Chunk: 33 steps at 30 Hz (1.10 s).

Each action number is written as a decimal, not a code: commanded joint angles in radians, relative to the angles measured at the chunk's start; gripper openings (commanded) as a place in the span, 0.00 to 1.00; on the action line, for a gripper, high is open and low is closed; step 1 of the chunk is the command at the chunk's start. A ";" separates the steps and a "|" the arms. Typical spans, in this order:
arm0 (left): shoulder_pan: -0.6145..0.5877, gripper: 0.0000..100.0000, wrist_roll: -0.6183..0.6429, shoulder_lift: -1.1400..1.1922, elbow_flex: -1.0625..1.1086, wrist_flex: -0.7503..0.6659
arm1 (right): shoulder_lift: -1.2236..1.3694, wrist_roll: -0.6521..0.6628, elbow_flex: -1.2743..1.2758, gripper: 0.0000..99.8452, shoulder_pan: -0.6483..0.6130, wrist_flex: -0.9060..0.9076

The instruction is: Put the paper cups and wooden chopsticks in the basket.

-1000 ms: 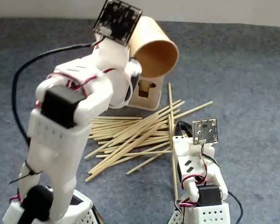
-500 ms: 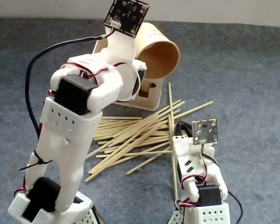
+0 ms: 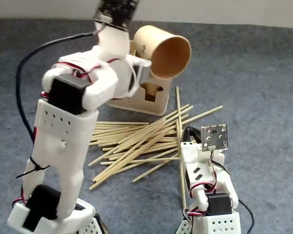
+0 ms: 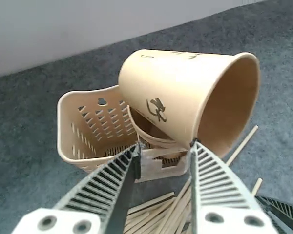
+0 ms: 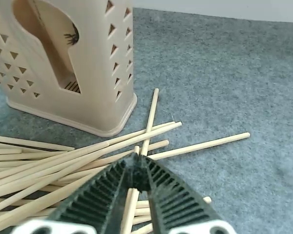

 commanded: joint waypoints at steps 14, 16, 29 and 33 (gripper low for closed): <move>-0.183 0.18 0.051 0.142 -0.030 -0.143 | -0.013 0.014 -0.007 0.01 0.008 -0.022; -0.183 0.18 0.060 0.142 -0.030 -0.137 | -0.013 0.014 -0.007 0.01 0.008 -0.022; -0.173 0.18 0.064 0.051 -0.024 -0.133 | -0.013 0.014 -0.005 0.01 0.008 -0.048; -0.142 0.18 0.063 0.001 -0.024 -0.091 | -0.010 0.014 -0.004 0.01 0.008 -0.054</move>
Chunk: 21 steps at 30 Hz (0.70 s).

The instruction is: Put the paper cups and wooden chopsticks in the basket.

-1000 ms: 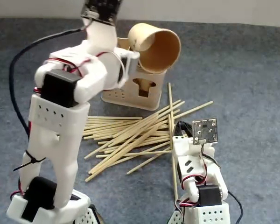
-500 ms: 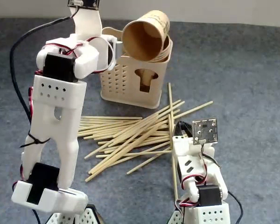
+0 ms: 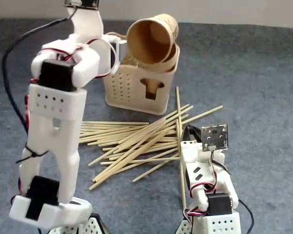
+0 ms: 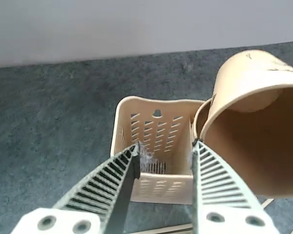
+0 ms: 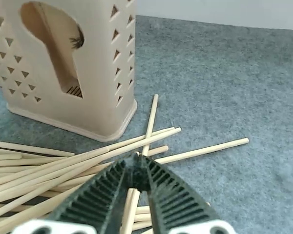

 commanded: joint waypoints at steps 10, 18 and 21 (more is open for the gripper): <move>0.170 0.18 0.009 -0.108 -0.021 0.135 | -0.010 0.014 -0.004 0.01 0.008 -0.031; 0.159 0.18 0.005 -0.101 0.008 0.124 | -0.010 0.014 -0.004 0.01 0.008 -0.031; 0.143 0.18 -0.005 -0.096 0.070 0.057 | -0.010 0.014 -0.004 0.01 0.008 -0.031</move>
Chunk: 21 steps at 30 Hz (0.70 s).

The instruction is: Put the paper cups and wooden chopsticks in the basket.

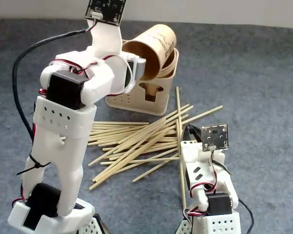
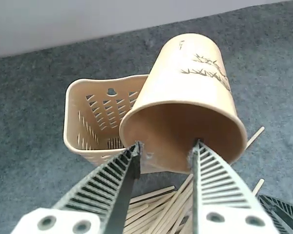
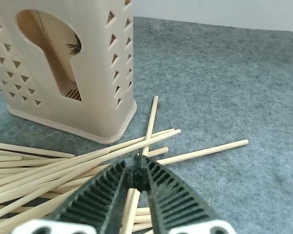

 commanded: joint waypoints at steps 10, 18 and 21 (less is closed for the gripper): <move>-0.084 0.18 -0.021 -0.027 0.216 -0.213 | -0.010 0.014 -0.004 0.01 0.008 -0.025; -0.084 0.18 -0.014 -0.039 0.208 -0.207 | -0.010 0.014 -0.004 0.01 0.008 -0.025; -0.084 0.18 -0.014 -0.071 0.206 -0.206 | -0.010 0.014 -0.004 0.01 0.008 -0.025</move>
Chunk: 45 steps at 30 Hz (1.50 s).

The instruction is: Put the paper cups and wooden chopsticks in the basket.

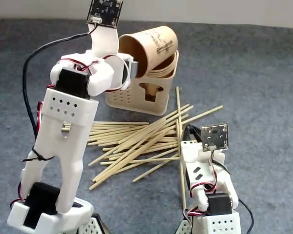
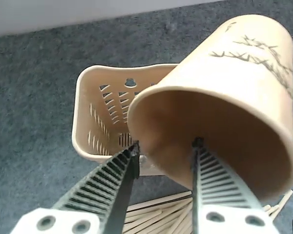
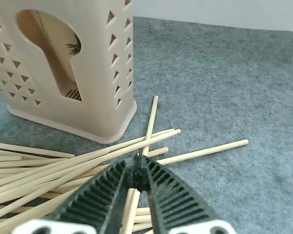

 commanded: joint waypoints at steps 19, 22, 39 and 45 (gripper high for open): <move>-0.056 0.18 -0.005 -0.104 0.153 -0.147 | -0.012 0.061 0.027 0.01 0.007 -0.030; -0.028 0.18 -0.003 -0.110 0.199 -0.201 | -0.012 0.061 0.028 0.01 0.007 -0.030; -0.004 0.18 0.132 -0.185 0.113 -0.123 | -0.012 0.061 0.033 0.01 0.007 -0.070; 0.025 0.18 0.129 -0.329 0.116 -0.068 | -0.012 0.061 0.033 0.01 0.007 -0.070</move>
